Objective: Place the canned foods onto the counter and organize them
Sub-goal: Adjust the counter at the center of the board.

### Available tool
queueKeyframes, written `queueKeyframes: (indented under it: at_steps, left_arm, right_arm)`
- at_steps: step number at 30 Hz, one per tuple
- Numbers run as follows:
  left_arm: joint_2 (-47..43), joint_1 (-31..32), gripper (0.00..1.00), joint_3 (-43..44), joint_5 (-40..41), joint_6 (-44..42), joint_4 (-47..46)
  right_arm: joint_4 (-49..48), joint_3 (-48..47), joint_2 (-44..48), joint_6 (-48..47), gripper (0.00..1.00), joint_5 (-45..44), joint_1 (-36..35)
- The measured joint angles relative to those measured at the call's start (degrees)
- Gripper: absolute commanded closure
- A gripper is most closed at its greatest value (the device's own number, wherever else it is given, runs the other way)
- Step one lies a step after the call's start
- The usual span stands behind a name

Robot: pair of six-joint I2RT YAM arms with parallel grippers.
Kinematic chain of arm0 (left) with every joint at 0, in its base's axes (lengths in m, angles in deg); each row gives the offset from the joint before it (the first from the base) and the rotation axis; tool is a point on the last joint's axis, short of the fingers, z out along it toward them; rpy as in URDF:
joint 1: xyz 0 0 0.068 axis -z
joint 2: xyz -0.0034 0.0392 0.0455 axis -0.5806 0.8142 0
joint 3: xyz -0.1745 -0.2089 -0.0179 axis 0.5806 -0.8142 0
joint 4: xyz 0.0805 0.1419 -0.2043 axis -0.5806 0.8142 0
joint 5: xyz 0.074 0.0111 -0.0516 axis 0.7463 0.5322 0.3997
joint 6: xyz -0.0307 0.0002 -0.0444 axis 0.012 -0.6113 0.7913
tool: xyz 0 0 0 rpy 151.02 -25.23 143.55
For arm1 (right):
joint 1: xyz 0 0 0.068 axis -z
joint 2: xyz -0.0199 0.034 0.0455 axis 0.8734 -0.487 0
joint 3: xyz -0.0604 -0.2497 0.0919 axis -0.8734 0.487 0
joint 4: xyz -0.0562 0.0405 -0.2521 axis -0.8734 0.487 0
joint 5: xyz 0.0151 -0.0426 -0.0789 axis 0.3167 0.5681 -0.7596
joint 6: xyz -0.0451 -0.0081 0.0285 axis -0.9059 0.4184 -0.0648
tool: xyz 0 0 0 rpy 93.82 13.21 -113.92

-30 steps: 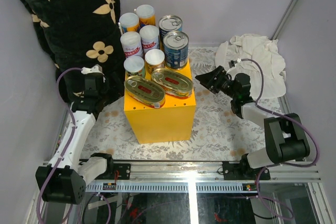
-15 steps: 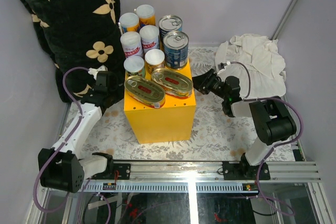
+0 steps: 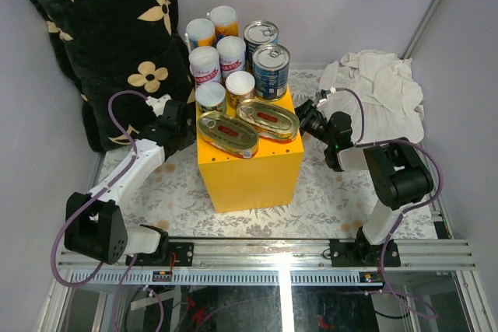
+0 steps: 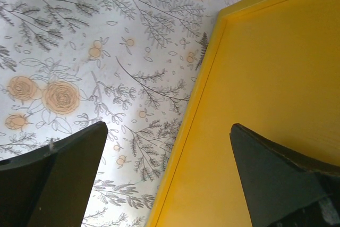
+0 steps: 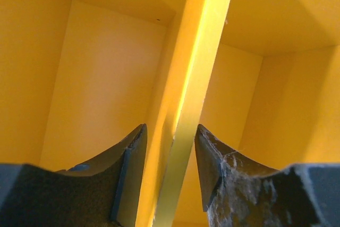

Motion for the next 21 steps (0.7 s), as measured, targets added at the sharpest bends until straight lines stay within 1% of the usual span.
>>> queueKeyframes:
  at_steps: [5,10,16,19,21]
  left_arm:
    - [1.90,2.21,0.00,1.33,-0.20,0.24,-0.02]
    - [2.80,2.80,0.00,2.16,-0.15,0.07,0.11]
    - [3.82,2.80,0.00,3.17,-0.02,-0.44,0.22]
    - [4.68,2.78,0.00,3.76,0.09,-0.74,0.22]
    - [5.35,2.78,0.00,4.07,0.24,-0.85,0.09]
  right_arm:
    - [-1.53,0.00,-0.48,1.40,0.56,0.22,-0.02]
    - [-1.49,0.17,-0.48,1.66,0.59,-0.02,0.04]
    - [-1.53,0.79,-0.44,1.70,0.64,-0.02,0.04]
    - [-1.42,1.16,-0.22,1.53,0.69,-0.37,-0.07]
    - [-1.31,1.36,-0.09,1.84,0.70,-0.87,-0.13]
